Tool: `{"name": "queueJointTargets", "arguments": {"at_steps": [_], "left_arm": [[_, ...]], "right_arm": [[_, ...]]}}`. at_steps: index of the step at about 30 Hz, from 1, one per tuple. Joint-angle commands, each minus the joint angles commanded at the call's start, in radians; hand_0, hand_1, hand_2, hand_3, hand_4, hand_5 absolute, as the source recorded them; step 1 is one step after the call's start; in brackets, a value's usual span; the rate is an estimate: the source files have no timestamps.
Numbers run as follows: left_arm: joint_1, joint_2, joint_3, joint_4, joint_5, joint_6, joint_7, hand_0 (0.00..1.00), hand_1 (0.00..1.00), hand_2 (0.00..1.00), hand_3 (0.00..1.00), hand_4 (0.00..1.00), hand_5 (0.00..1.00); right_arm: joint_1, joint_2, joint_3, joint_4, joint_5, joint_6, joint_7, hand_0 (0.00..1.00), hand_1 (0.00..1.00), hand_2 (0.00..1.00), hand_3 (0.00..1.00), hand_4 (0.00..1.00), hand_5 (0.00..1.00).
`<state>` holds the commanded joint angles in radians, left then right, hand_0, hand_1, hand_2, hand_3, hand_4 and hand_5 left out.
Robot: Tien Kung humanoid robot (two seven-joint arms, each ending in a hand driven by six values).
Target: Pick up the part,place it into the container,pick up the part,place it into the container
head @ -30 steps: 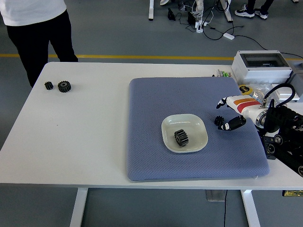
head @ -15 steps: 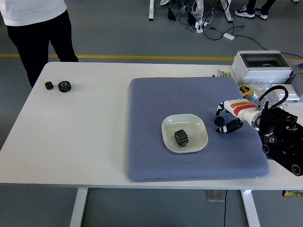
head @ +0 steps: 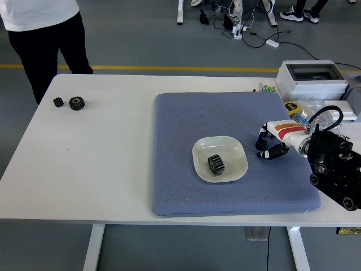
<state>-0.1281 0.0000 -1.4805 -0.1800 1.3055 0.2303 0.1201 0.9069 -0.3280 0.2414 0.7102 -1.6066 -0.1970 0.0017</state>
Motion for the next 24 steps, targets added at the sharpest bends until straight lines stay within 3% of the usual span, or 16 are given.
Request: {"name": "queueJointTargets", "arguments": {"at_steps": [2, 3, 14, 15, 20, 21, 24], "left_arm": [[0.000, 0.000, 0.002, 0.000, -0.002, 0.000, 0.000, 0.712, 0.690, 0.665, 0.556, 0.644, 0.584], [0.000, 0.000, 0.002, 0.000, -0.002, 0.000, 0.000, 0.712, 0.690, 0.665, 0.555, 0.643, 0.584], [-0.001, 0.000, 0.008, 0.000, -0.004, -0.001, 0.000, 0.713, 0.690, 0.664, 0.555, 0.642, 0.583], [-0.001, 0.000, 0.008, 0.000, -0.004, -0.001, 0.000, 0.712, 0.689, 0.664, 0.555, 0.642, 0.583], [-0.003, 0.000, 0.010, 0.000, -0.005, -0.001, -0.001, 0.712, 0.689, 0.664, 0.555, 0.642, 0.583], [-0.004, 0.000, 0.008, 0.000, -0.004, -0.001, -0.001, 0.710, 0.690, 0.664, 0.555, 0.642, 0.583], [-0.004, 0.000, 0.008, 0.000, -0.003, 0.000, -0.002, 0.710, 0.690, 0.664, 0.555, 0.642, 0.583]], "right_arm": [[0.000, 0.001, -0.002, -0.005, 0.006, -0.005, 0.004, 0.479, 0.528, 0.600, 0.549, 0.813, 0.323], [-0.001, 0.001, -0.002, -0.007, 0.008, -0.007, 0.005, 0.405, 0.482, 0.548, 0.522, 0.770, 0.327], [-0.009, 0.006, -0.010, -0.014, 0.022, -0.024, 0.015, 0.393, 0.444, 0.511, 0.503, 0.755, 0.317], [-0.010, 0.006, -0.010, -0.014, 0.023, -0.025, 0.015, 0.286, 0.414, 0.479, 0.486, 0.744, 0.335], [-0.011, 0.004, -0.011, -0.015, 0.028, -0.031, 0.019, 0.286, 0.414, 0.479, 0.486, 0.744, 0.335], [-0.011, 0.004, -0.010, -0.015, 0.029, -0.032, 0.020, 0.206, 0.363, 0.433, 0.473, 0.732, 0.340], [-0.011, 0.000, -0.007, -0.013, 0.030, -0.036, 0.023, 0.206, 0.363, 0.433, 0.473, 0.732, 0.340]]}}
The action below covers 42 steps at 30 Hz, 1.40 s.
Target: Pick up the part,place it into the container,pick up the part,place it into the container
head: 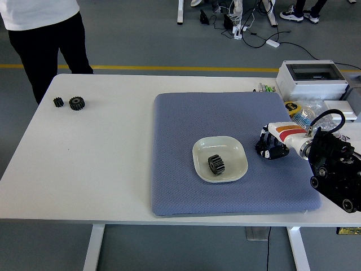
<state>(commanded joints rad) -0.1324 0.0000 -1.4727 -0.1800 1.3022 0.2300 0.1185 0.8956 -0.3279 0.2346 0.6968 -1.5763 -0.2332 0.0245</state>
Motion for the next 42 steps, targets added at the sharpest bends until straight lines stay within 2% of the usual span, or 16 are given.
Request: {"name": "queueJointTargets", "arguments": {"at_steps": [2, 3, 14, 21, 29, 35, 42], "left_arm": [[0.000, 0.000, -0.001, 0.000, 0.000, 0.000, -0.001, 0.710, 0.690, 0.664, 0.555, 0.642, 0.583], [0.000, 0.000, -0.002, 0.000, 0.001, 0.000, -0.001, 0.710, 0.689, 0.664, 0.556, 0.642, 0.583], [0.001, 0.000, -0.003, 0.000, 0.004, -0.001, -0.001, 0.710, 0.689, 0.664, 0.555, 0.642, 0.582], [0.004, 0.000, -0.006, 0.000, 0.007, -0.002, 0.000, 0.710, 0.689, 0.664, 0.556, 0.641, 0.582], [0.011, 0.000, -0.007, 0.000, 0.012, -0.004, 0.001, 0.709, 0.688, 0.664, 0.556, 0.641, 0.583], [0.016, 0.000, -0.010, 0.000, 0.017, -0.005, 0.001, 0.710, 0.687, 0.664, 0.556, 0.641, 0.584], [0.020, 0.000, -0.007, 0.000, 0.022, -0.007, 0.003, 0.710, 0.687, 0.663, 0.556, 0.640, 0.582]], "right_arm": [[0.001, -0.003, 0.003, 0.002, 0.000, -0.003, 0.001, 0.206, 0.363, 0.433, 0.473, 0.732, 0.340], [0.001, -0.005, 0.005, 0.003, 0.001, -0.004, 0.002, 0.167, 0.325, 0.405, 0.467, 0.776, 0.281], [0.000, -0.027, 0.038, 0.033, -0.014, -0.012, 0.002, 0.151, 0.310, 0.395, 0.464, 0.776, 0.285], [-0.015, -0.059, 0.093, 0.112, -0.052, -0.018, -0.009, 0.157, 0.308, 0.394, 0.469, 0.770, 0.264], [-0.045, -0.096, 0.159, 0.243, -0.088, -0.026, -0.028, 0.165, 0.309, 0.396, 0.470, 0.761, 0.258], [-0.087, -0.135, 0.195, 0.391, -0.105, -0.025, -0.047, 0.170, 0.311, 0.398, 0.474, 0.758, 0.259], [-0.109, -0.168, 0.172, 0.582, -0.115, -0.017, -0.072, 0.169, 0.312, 0.400, 0.476, 0.755, 0.259]]}}
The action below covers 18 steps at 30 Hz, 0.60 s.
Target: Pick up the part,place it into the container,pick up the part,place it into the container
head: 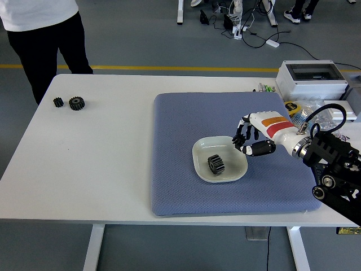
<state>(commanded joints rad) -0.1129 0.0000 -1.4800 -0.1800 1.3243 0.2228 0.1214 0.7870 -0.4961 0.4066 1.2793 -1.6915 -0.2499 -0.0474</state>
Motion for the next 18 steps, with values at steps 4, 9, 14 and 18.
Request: {"name": "queueJointTargets", "arguments": {"at_steps": [4, 9, 14, 18], "left_arm": [[0.000, 0.000, 0.000, 0.000, 0.001, -0.001, 0.001, 0.710, 0.686, 0.662, 0.556, 0.641, 0.583], [-0.002, 0.000, 0.000, 0.000, -0.003, -0.001, 0.001, 0.711, 0.687, 0.663, 0.557, 0.641, 0.582], [-0.005, 0.000, 0.001, 0.000, -0.006, -0.001, 0.001, 0.711, 0.687, 0.663, 0.557, 0.641, 0.582], [-0.006, 0.000, -0.001, 0.000, -0.006, -0.001, 0.001, 0.711, 0.685, 0.663, 0.557, 0.642, 0.582]], "right_arm": [[0.008, 0.007, -0.033, 0.078, -0.010, 0.007, -0.013, 0.167, 0.312, 0.402, 0.478, 0.746, 0.267], [0.024, 0.026, -0.062, 0.108, -0.014, 0.009, -0.017, 0.166, 0.314, 0.404, 0.480, 0.740, 0.273], [0.038, 0.052, -0.086, 0.083, -0.015, 0.019, -0.017, 0.166, 0.314, 0.404, 0.480, 0.740, 0.273], [0.041, 0.059, -0.089, 0.060, -0.024, 0.052, -0.031, 0.166, 0.350, 0.455, 0.503, 0.696, 0.317]]}}
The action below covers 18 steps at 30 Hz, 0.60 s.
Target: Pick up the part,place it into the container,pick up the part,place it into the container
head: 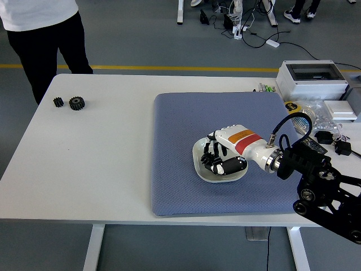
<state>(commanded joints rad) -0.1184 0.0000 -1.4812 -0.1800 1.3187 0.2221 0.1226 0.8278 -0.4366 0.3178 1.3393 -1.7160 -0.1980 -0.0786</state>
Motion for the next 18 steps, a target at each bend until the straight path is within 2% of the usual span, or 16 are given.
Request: {"name": "queueJointTargets", "arguments": {"at_steps": [2, 3, 8, 9, 18], "left_arm": [[-0.001, 0.000, 0.001, 0.000, 0.000, 0.000, 0.000, 0.711, 0.685, 0.663, 0.557, 0.642, 0.582], [-0.002, 0.000, 0.002, 0.000, -0.001, 0.000, 0.000, 0.711, 0.686, 0.663, 0.556, 0.644, 0.585], [-0.003, 0.000, 0.001, 0.000, 0.000, 0.001, 0.000, 0.711, 0.686, 0.663, 0.556, 0.644, 0.585], [-0.003, 0.000, 0.001, 0.000, 0.000, 0.001, 0.000, 0.712, 0.686, 0.664, 0.556, 0.643, 0.584], [-0.002, 0.000, -0.002, 0.000, 0.004, 0.001, 0.001, 0.713, 0.688, 0.664, 0.556, 0.644, 0.585]], "right_arm": [[0.001, 0.002, 0.002, -0.011, -0.008, 0.023, -0.012, 0.166, 0.350, 0.455, 0.503, 0.696, 0.317], [0.002, 0.002, 0.004, -0.015, -0.011, 0.033, -0.018, 0.160, 0.387, 0.597, 0.671, 0.850, 0.338], [0.003, 0.001, 0.013, -0.037, -0.022, 0.050, -0.026, 0.160, 0.387, 0.597, 0.671, 0.850, 0.338], [0.003, 0.001, 0.015, -0.040, -0.023, 0.049, -0.026, 0.161, 0.389, 0.656, 0.717, 0.868, 0.348], [0.003, -0.004, 0.033, -0.059, -0.035, 0.050, -0.029, 0.159, 0.391, 0.688, 0.743, 0.883, 0.357]]}}
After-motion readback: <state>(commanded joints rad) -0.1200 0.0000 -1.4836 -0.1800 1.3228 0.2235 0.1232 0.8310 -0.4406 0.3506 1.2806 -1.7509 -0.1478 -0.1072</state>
